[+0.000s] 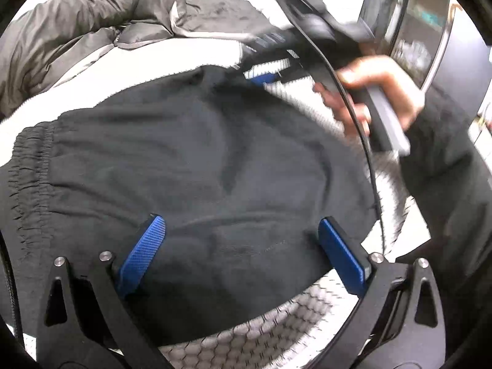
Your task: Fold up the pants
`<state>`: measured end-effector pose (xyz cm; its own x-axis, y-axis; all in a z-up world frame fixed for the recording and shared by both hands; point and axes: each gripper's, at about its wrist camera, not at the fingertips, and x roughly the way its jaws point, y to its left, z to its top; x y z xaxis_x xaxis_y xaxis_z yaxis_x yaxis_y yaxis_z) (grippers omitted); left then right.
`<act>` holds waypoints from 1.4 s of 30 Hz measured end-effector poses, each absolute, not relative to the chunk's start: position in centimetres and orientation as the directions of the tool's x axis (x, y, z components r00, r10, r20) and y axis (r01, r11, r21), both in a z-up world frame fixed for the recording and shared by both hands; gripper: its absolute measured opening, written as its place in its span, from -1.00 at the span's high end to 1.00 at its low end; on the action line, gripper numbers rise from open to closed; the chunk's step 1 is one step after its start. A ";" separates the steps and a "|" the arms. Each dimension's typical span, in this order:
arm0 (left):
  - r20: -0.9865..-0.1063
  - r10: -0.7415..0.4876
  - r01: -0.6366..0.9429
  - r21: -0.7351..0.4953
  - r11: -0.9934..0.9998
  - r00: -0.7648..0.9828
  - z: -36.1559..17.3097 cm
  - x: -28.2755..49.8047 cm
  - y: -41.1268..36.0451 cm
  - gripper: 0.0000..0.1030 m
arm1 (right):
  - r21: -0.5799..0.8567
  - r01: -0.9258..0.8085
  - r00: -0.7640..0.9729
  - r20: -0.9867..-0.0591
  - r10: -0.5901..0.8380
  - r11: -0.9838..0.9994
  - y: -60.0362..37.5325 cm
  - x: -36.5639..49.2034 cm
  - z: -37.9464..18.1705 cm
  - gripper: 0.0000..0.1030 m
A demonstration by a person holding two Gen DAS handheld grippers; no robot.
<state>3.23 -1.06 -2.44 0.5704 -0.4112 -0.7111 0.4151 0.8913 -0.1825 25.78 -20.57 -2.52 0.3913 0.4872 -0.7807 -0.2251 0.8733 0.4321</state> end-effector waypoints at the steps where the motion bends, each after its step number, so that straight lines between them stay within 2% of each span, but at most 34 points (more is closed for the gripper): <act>1: -0.692 -0.424 0.408 -0.201 0.890 0.584 -1.7 3.2 -0.3 -0.94 | 0.445 -0.229 0.402 -0.767 0.500 0.866 -21.8 24.6 -2.2 0.06; 4: -0.622 -0.412 0.348 -0.229 0.909 0.666 0.8 2.9 3.3 -0.95 | 0.460 -0.229 0.418 -0.749 0.513 0.858 -22.6 21.8 -1.1 -0.03; 6: -0.599 -0.358 0.268 -0.237 0.934 0.716 1.6 3.1 6.3 -0.95 | 0.489 -0.235 0.429 -0.723 0.541 0.840 -23.2 19.2 -0.7 -0.08; 11: -0.618 -0.184 0.060 -0.216 0.975 0.764 1.2 3.6 12.2 -0.94 | 0.557 -0.274 0.395 -0.678 0.620 0.784 -23.8 12.4 -1.0 -0.10; 15: -0.656 -0.071 -0.051 -0.165 0.985 0.752 0.1 4.8 15.2 -0.94 | 0.534 -0.265 0.369 -0.713 0.596 0.803 -22.9 9.8 -2.3 -0.10; 16: -0.674 -0.058 -0.067 -0.159 0.985 0.737 -0.4 5.5 15.7 -0.94 | 0.527 -0.264 0.353 -0.726 0.589 0.808 -22.5 9.5 -2.8 -0.05; 17: -0.694 -0.038 -0.089 -0.145 0.985 0.719 -1.0 6.0 16.1 -0.94 | 0.503 -0.270 0.354 -0.741 0.570 0.821 -22.6 9.0 -2.9 0.07; 18: -0.715 -0.018 -0.111 -0.133 0.985 0.699 -1.8 6.5 16.4 -0.94 | 0.481 -0.274 0.363 -0.750 0.552 0.833 -22.3 8.5 -2.9 0.37; 19: -0.724 -0.019 -0.115 -0.135 0.984 0.690 -2.4 6.6 16.6 -0.94 | 0.478 -0.276 0.376 -0.745 0.551 0.834 -22.4 7.7 -2.9 0.49; 21: -0.728 -0.028 -0.109 -0.141 0.984 0.685 -2.8 7.4 16.6 -0.94 | 0.488 -0.275 0.391 -0.731 0.560 0.829 -22.5 6.3 -2.8 0.60; 23: -0.724 -0.024 -0.097 -0.125 0.987 0.689 -2.6 7.7 16.3 -0.94 | 0.480 -0.297 0.381 -0.733 0.563 0.826 -22.5 5.4 -2.8 0.61; 26: -0.722 -0.016 -0.088 -0.106 0.990 0.692 -2.2 7.4 15.8 -0.94 | 0.481 -0.314 0.384 -0.724 0.573 0.819 -22.8 5.0 -2.5 0.59; 29: -0.721 -0.011 -0.089 -0.100 0.991 0.693 -1.9 7.1 15.8 -0.94 | 0.528 -0.244 0.459 -0.676 0.576 0.814 -24.8 6.7 -1.9 0.29; 30: -0.724 -0.001 -0.094 -0.091 0.991 0.690 -2.0 7.1 16.0 -0.94 | 0.546 -0.212 0.486 -0.661 0.572 0.810 -25.2 8.0 -1.8 0.09; 33: -0.734 0.004 -0.128 -0.114 0.985 0.680 -2.5 6.8 16.9 -0.94 | 0.601 -0.180 0.456 -0.650 0.608 0.778 -24.8 11.3 -2.6 0.06; 34: -0.740 0.000 -0.139 -0.127 0.982 0.672 -2.9 6.8 17.2 -0.90 | 0.608 -0.177 0.437 -0.656 0.615 0.774 -24.6 11.9 -3.0 0.06; 35: -0.743 -0.004 -0.142 -0.133 0.981 0.669 -3.2 6.9 17.4 -0.77 | 0.612 -0.168 0.413 -0.668 0.619 0.773 -24.0 12.7 -3.8 0.06; 36: -0.749 -0.009 -0.138 -0.135 0.981 0.663 -3.6 7.1 17.5 -0.70 | 0.610 -0.166 0.382 -0.685 0.620 0.775 -23.0 13.2 -4.7 0.13; 37: -0.752 -0.010 -0.131 -0.128 0.983 0.659 -3.7 7.1 17.3 -0.43 | 0.598 -0.177 0.374 -0.694 0.615 0.782 -22.5 13.4 -4.8 0.47; 38: -0.751 -0.004 -0.127 -0.117 0.985 0.660 -3.7 7.1 17.0 0.01 | 0.567 -0.205 0.379 -0.706 0.599 0.798 -21.8 13.4 -4.6 0.58; 40: -0.761 -0.020 -0.110 -0.120 0.987 0.649 -3.7 7.3 16.6 0.49 | 0.513 -0.250 0.434 -0.699 0.569 0.821 -22.2 12.9 -3.2 0.80; 41: -0.762 -0.045 -0.095 -0.138 0.986 0.646 -3.8 7.4 16.3 0.67 | 0.494 -0.261 0.461 -0.691 0.556 0.830 -22.3 12.6 -2.4 0.81; 42: -0.765 -0.071 -0.077 -0.157 0.985 0.640 -3.8 7.7 15.8 0.72 | 0.482 -0.269 0.489 -0.678 0.549 0.834 -22.6 12.4 -1.7 0.82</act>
<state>7.67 15.81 -3.82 0.6405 -0.0713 -0.7647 -0.0772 0.9847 -0.1565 12.38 -22.59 -1.73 0.4890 0.5491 -0.6778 -0.2687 0.8340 0.4819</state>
